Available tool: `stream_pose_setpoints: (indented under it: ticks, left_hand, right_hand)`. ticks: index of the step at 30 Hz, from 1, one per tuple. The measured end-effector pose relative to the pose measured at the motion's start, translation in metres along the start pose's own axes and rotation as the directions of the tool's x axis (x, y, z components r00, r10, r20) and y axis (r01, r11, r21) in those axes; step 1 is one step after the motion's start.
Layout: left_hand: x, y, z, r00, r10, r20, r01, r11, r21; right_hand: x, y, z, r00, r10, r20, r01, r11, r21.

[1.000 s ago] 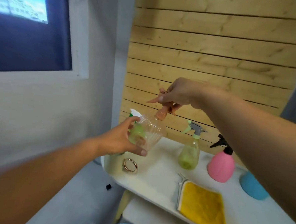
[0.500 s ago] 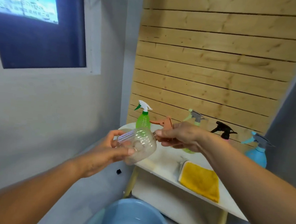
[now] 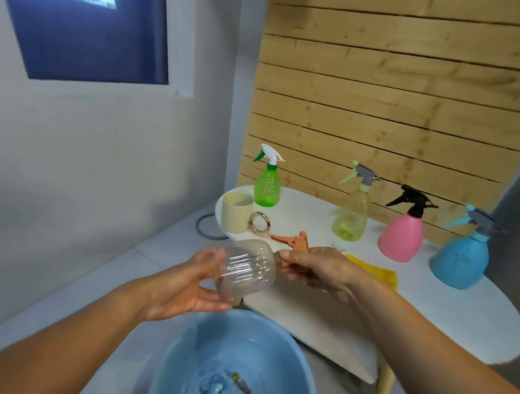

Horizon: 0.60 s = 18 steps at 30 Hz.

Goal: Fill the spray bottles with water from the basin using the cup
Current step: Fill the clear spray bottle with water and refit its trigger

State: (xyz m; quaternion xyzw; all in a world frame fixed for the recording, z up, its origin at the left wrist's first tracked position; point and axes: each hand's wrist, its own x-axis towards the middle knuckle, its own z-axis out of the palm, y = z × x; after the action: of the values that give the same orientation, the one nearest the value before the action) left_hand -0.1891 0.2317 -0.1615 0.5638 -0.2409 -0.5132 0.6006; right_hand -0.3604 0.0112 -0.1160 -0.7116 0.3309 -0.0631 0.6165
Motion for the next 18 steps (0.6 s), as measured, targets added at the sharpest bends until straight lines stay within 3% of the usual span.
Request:
stream_pose_setpoints:
  ticks: [2, 4, 10, 18]
  left_hand:
    - [0.001, -0.004, 0.000, 0.998, 0.055, 0.031, -0.058, 0.994, 0.095]
    - [0.002, -0.006, 0.003, 0.995, 0.099, -0.032, -0.093, 0.986, 0.140]
    - [0.001, -0.006, 0.000, 0.999, 0.027, -0.042, -0.026, 0.999, 0.033]
    - [0.009, 0.004, 0.005, 0.936, -0.349, -0.053, 0.344, 0.936, -0.076]
  right_hand:
    - [0.001, 0.005, -0.001, 1.000, 0.029, -0.006, -0.029, 1.000, 0.005]
    - [0.001, 0.009, -0.003, 1.000, 0.014, 0.014, -0.014, 1.000, 0.018]
    - [0.004, 0.013, -0.013, 0.979, -0.160, 0.130, 0.151, 0.986, 0.073]
    - [0.012, 0.009, -0.021, 0.939, -0.293, 0.181, 0.295, 0.955, 0.015]
